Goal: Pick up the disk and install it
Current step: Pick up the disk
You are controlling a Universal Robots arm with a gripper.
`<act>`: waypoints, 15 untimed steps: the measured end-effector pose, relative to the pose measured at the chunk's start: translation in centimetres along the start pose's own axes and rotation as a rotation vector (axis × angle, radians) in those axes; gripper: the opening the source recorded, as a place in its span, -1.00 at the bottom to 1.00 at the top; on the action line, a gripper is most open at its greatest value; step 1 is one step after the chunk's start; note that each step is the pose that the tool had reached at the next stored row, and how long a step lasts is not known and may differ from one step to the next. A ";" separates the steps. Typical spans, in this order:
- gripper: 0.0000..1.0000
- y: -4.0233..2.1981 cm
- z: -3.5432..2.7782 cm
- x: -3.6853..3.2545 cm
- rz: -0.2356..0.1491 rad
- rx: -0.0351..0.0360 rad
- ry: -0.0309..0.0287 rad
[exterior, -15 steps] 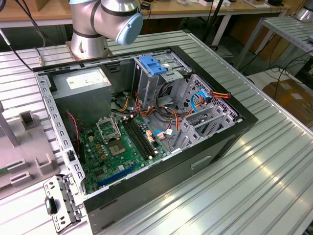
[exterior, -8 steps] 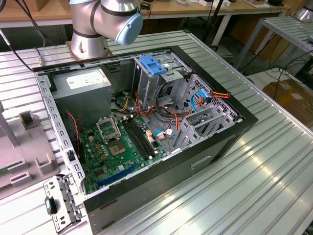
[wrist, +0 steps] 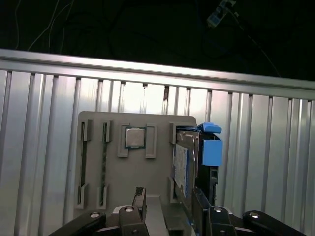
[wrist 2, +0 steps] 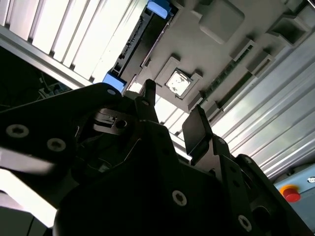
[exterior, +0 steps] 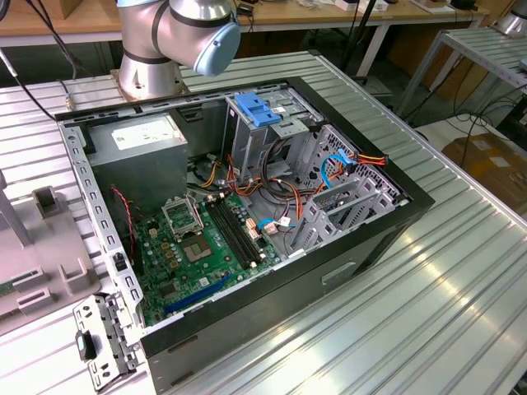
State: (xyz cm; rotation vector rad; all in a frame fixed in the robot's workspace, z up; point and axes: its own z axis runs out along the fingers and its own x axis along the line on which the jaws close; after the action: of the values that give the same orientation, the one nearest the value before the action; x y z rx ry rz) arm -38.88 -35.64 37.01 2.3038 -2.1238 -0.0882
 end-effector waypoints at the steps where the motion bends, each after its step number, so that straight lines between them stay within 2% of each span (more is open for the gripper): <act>1: 0.00 0.01 0.02 -0.03 0.000 -0.0001 0.0000; 15: 0.00 0.17 0.45 -0.41 0.000 0.0001 -0.0019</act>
State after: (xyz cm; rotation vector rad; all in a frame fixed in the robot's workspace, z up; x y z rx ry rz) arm -39.10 -35.24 36.58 2.3048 -2.1246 -0.0903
